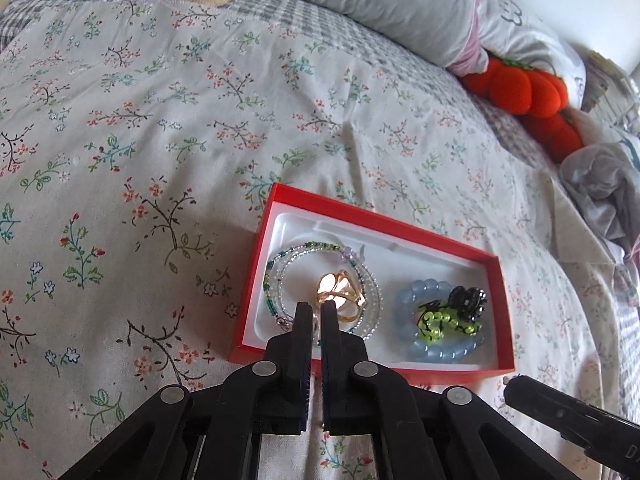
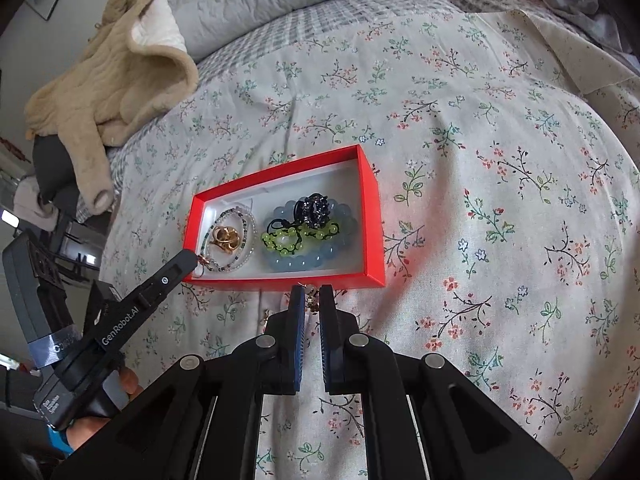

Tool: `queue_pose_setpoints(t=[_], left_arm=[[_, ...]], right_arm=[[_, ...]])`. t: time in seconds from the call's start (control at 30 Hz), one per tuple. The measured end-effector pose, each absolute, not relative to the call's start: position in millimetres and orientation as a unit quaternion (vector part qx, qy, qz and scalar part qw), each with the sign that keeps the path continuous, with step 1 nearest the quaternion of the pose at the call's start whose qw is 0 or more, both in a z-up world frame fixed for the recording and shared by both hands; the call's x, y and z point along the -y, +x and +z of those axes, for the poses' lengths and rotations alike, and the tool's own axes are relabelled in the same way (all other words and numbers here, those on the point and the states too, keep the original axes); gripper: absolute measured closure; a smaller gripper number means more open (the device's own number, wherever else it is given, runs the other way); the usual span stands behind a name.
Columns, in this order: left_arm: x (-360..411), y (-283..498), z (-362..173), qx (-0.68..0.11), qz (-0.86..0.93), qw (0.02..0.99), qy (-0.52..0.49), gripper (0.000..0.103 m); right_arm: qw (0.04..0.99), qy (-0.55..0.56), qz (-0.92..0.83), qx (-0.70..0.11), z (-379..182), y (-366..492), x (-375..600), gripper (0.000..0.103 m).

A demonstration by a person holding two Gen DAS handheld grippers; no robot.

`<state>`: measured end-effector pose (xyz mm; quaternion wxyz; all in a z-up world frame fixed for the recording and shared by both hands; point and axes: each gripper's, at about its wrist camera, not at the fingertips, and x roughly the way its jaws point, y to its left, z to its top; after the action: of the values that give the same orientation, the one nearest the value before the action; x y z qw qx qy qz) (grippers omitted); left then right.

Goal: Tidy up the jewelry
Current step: 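Carry both earrings over the box and open the left tool into it, then open the right tool over the box to drop its earring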

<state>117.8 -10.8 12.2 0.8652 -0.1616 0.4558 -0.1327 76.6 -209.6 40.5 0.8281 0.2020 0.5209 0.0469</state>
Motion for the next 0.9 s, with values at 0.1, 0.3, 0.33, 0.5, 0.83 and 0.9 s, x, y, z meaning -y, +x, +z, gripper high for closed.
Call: queue_pose_setpoints(t=[0.1,0.3,0.33,0.5,0.83,0.9], left_arm=[[11.8,113.2,17.0,-0.452,-0.133,0.868,-0.156,0.076],[1.2,105.7,24.5,-0.462,-0.110,0.869,-0.141,0.065],[-1.9,104.7,24.8,-0.466,-0.105,0.868,-0.139,0.063],[-16.4,98.1,22.2,-0.483,-0.070,0.865,-0.114,0.055],[-34.7,93.3,4.1,-0.517,-0.056,0.850,-0.081,0.047],[-34.3,93.0,1.0,-0.524,-0.060,0.847,-0.073,0.046]], right_arm=[[0.828,0.202,0.045,-0.521,40.0,77.7,209.2,0.096],[0.831,0.200,0.040,-0.517,41.0,82.7,207.5,0.096],[0.832,0.200,0.039,-0.515,41.5,84.0,207.1,0.096],[0.834,0.198,0.041,-0.513,42.0,90.8,201.3,0.096],[0.837,0.184,0.045,-0.513,37.3,105.6,182.0,0.096],[0.837,0.184,0.050,-0.513,35.6,108.2,177.4,0.096]])
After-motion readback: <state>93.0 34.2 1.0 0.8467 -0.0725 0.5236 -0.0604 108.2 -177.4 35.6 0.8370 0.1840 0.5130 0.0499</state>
